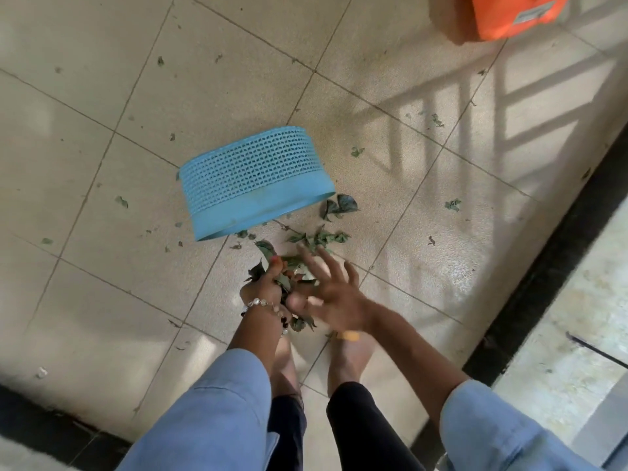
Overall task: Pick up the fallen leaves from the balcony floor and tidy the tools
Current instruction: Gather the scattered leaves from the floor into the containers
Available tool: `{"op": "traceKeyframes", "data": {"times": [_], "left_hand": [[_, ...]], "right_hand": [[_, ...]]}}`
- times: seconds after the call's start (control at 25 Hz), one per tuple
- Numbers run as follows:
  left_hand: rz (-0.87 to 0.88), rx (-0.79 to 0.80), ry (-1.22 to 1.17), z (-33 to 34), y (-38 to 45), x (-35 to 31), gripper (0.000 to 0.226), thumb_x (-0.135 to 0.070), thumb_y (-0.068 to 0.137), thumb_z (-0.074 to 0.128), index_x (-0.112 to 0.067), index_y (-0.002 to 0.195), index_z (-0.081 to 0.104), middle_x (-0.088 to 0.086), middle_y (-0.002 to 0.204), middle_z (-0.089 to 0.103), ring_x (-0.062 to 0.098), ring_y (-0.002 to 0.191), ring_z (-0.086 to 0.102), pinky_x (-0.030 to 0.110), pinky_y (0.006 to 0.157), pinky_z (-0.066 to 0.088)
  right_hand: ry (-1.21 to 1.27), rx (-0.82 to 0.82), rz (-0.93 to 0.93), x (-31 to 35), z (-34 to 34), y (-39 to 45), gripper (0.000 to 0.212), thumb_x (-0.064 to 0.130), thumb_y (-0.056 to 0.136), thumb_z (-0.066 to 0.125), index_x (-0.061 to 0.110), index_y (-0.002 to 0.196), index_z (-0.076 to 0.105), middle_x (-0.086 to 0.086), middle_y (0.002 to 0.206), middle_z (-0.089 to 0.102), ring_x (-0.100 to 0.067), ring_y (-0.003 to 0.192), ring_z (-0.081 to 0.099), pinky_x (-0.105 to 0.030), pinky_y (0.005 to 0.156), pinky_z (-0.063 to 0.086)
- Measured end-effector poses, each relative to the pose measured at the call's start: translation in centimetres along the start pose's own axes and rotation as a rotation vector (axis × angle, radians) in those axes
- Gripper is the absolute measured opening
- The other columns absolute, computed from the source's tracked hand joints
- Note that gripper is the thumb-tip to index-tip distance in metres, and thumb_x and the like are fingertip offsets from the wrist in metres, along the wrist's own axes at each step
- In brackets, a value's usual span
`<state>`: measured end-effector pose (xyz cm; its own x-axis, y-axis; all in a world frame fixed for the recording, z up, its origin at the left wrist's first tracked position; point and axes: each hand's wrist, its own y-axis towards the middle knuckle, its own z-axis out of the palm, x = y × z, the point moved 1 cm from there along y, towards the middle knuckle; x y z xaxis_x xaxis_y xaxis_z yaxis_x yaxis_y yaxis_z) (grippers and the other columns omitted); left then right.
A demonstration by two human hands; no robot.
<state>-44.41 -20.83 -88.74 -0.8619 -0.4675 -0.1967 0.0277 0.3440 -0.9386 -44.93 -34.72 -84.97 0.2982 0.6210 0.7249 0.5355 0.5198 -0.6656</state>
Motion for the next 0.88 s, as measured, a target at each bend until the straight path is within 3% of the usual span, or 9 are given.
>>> {"op": "traceKeyframes", "data": {"times": [0.08, 0.12, 0.16, 0.24, 0.32, 0.52, 0.64, 0.76, 0.88], "left_hand": [[0.03, -0.117, 0.079, -1.7, 2.2, 0.1, 0.045, -0.039, 0.07, 0.082, -0.002, 0.08, 0.056, 0.016, 0.094, 0.066, 0.031, 0.077, 0.067, 0.046, 0.074, 0.058], [0.073, -0.098, 0.083, -2.5, 3.3, 0.2, 0.056, -0.046, 0.06, 0.084, -0.003, 0.085, 0.058, 0.014, 0.086, 0.064, 0.03, 0.075, 0.062, 0.044, 0.073, 0.056], [0.109, -0.058, 0.079, -3.6, 5.6, 1.0, 0.067, -0.053, 0.048, 0.084, -0.005, 0.089, 0.06, 0.011, 0.074, 0.058, 0.028, 0.067, 0.056, 0.039, 0.065, 0.051], [0.134, -0.029, 0.075, -4.5, 6.2, 1.2, 0.074, -0.058, 0.041, 0.086, -0.013, 0.09, 0.053, 0.004, 0.062, 0.045, 0.022, 0.053, 0.043, 0.028, 0.053, 0.04], [0.132, 0.007, 0.02, -5.4, 5.8, 0.6, 0.045, -0.043, 0.071, 0.08, -0.014, 0.086, 0.049, -0.001, 0.051, 0.042, 0.018, 0.04, 0.038, 0.021, 0.044, 0.036], [0.094, -0.026, 0.021, -7.9, 7.2, 1.5, 0.039, -0.036, 0.086, 0.069, -0.014, 0.063, 0.048, -0.002, 0.044, 0.045, 0.018, 0.04, 0.039, 0.023, 0.046, 0.037], [0.091, -0.061, 0.049, -9.4, 8.0, 3.2, 0.041, -0.042, 0.081, 0.073, -0.013, 0.061, 0.05, 0.003, 0.054, 0.051, 0.022, 0.048, 0.045, 0.034, 0.058, 0.042], [0.115, -0.124, 0.101, -10.3, 7.9, 3.7, 0.042, -0.044, 0.08, 0.073, -0.011, 0.061, 0.054, 0.005, 0.058, 0.055, 0.026, 0.056, 0.053, 0.043, 0.07, 0.051], [0.075, -0.119, 0.078, -11.2, 7.4, 3.4, 0.041, -0.039, 0.082, 0.071, -0.012, 0.051, 0.065, 0.004, 0.06, 0.067, 0.027, 0.067, 0.062, 0.053, 0.084, 0.056]], "right_hand": [[0.308, -0.245, 0.043, -1.3, -2.5, 1.3, 0.058, 0.06, 0.09, 0.044, 0.014, 0.12, 0.065, -0.004, 0.147, 0.043, -0.017, 0.134, 0.037, -0.047, 0.116, 0.023], [0.207, -0.419, 0.097, -2.6, -3.6, 2.4, 0.045, 0.047, 0.091, 0.055, 0.012, 0.118, 0.065, -0.007, 0.14, 0.051, -0.019, 0.128, 0.044, -0.045, 0.112, 0.031], [-0.004, -0.51, 0.194, -3.9, -4.4, 3.7, 0.046, 0.039, 0.089, 0.062, 0.014, 0.127, 0.058, -0.011, 0.143, 0.045, -0.027, 0.132, 0.038, -0.046, 0.11, 0.031], [-0.296, -0.431, 0.357, -6.2, -4.4, 6.2, 0.081, 0.045, 0.083, 0.067, 0.023, 0.149, 0.025, -0.012, 0.159, 0.008, -0.039, 0.143, 0.009, -0.055, 0.112, 0.02], [-0.401, -0.328, 0.38, -7.1, -2.7, 8.4, 0.104, 0.06, 0.077, 0.065, 0.025, 0.153, 0.003, -0.012, 0.159, -0.015, -0.041, 0.144, -0.01, -0.06, 0.114, 0.011], [-0.567, -0.233, 0.316, -5.7, 4.6, 9.5, 0.114, 0.075, 0.069, 0.06, 0.032, 0.152, -0.005, -0.014, 0.155, -0.026, -0.046, 0.141, -0.018, -0.067, 0.108, 0.008], [-0.77, -0.245, 0.263, -5.6, 6.7, 9.7, 0.084, 0.051, 0.085, 0.061, 0.036, 0.151, 0.012, -0.02, 0.157, -0.011, -0.053, 0.14, -0.004, -0.069, 0.104, 0.022], [-0.827, -0.463, 0.073, -6.2, 6.5, 10.0, 0.041, 0.014, 0.085, 0.067, 0.012, 0.125, 0.06, -0.025, 0.132, 0.049, -0.049, 0.115, 0.048, -0.053, 0.083, 0.054], [-0.57, -0.472, 0.108, -5.0, 4.7, 10.3, 0.025, 0.007, 0.088, 0.06, 0.008, 0.112, 0.068, -0.014, 0.108, 0.065, -0.027, 0.097, 0.059, -0.029, 0.08, 0.046]]}}
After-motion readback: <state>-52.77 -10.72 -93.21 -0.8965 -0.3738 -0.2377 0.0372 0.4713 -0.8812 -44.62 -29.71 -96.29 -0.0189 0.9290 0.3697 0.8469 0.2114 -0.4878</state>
